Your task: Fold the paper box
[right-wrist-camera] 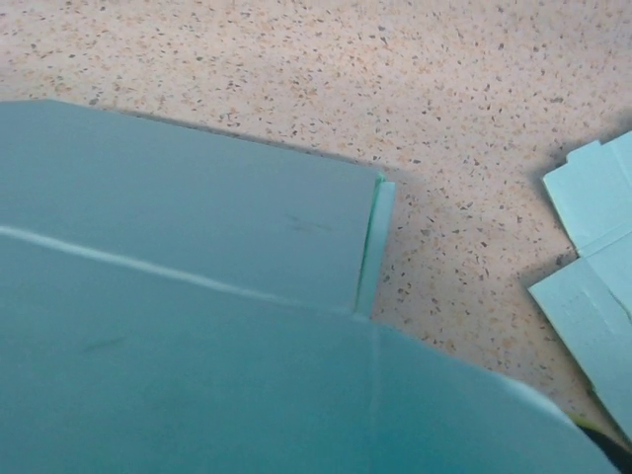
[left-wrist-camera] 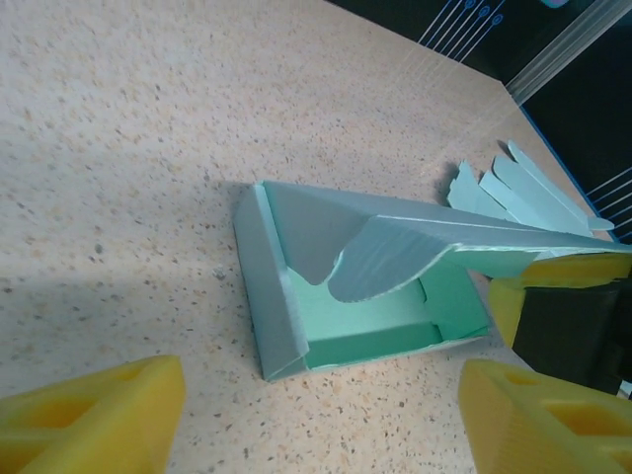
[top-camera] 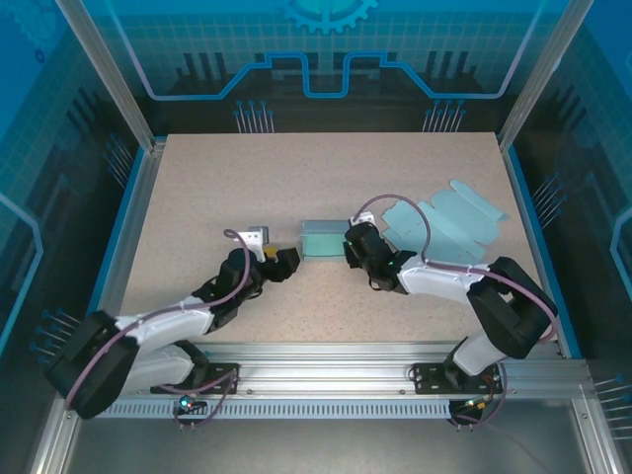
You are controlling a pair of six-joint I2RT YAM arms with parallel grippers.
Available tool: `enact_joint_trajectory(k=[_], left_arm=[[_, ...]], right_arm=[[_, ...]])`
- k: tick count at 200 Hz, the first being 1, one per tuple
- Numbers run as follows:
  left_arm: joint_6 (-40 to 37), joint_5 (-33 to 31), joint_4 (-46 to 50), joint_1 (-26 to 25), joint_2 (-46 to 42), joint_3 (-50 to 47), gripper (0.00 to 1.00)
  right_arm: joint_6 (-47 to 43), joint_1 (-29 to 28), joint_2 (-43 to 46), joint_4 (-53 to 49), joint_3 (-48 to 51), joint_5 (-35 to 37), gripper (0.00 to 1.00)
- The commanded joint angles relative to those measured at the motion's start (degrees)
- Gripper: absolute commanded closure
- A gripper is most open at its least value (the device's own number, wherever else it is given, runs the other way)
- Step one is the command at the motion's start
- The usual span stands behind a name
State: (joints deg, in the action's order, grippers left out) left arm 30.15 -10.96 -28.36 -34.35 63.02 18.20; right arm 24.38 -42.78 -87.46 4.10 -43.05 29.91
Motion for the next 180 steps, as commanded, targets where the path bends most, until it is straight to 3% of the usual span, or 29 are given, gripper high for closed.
enact_joint_trajectory(k=[1, 24, 58, 82, 105, 141, 180], left_arm=[[0.29, -2.52, 12.07, -0.37, -7.94, -0.06, 0.19], [0.2, -4.7, 20.99, -0.31, -15.67, 2.73, 0.01], [-3.9, -5.77, 32.21, -0.2, -18.02, 11.6, 0.01], [-7.45, -5.4, 37.11, -0.04, -13.67, 19.04, 0.01], [-10.73, -6.42, 40.16, 0.83, -5.35, 26.69, 0.01], [-11.09, -4.95, 42.99, 4.53, 8.76, 37.98, 0.01], [-11.06, -2.99, 42.68, 5.86, 19.68, 45.39, 0.01]], right_arm=[[0.21, -2.65, 3.68, -4.68, 0.42, 4.46, 0.52], [0.05, -6.03, 8.02, -9.87, 0.25, 7.77, 0.45], [0.22, -12.11, 17.38, -19.03, -0.52, 14.75, 0.29], [1.11, -12.45, 24.45, -24.36, -2.08, 14.65, 0.01], [1.5, -9.82, 27.42, -28.31, -6.28, 10.87, 0.0], [6.55, 1.07, 18.8, -39.34, -19.55, -0.65, 0.0], [4.72, 5.78, 2.49, -47.43, -33.3, -1.05, 0.0]])
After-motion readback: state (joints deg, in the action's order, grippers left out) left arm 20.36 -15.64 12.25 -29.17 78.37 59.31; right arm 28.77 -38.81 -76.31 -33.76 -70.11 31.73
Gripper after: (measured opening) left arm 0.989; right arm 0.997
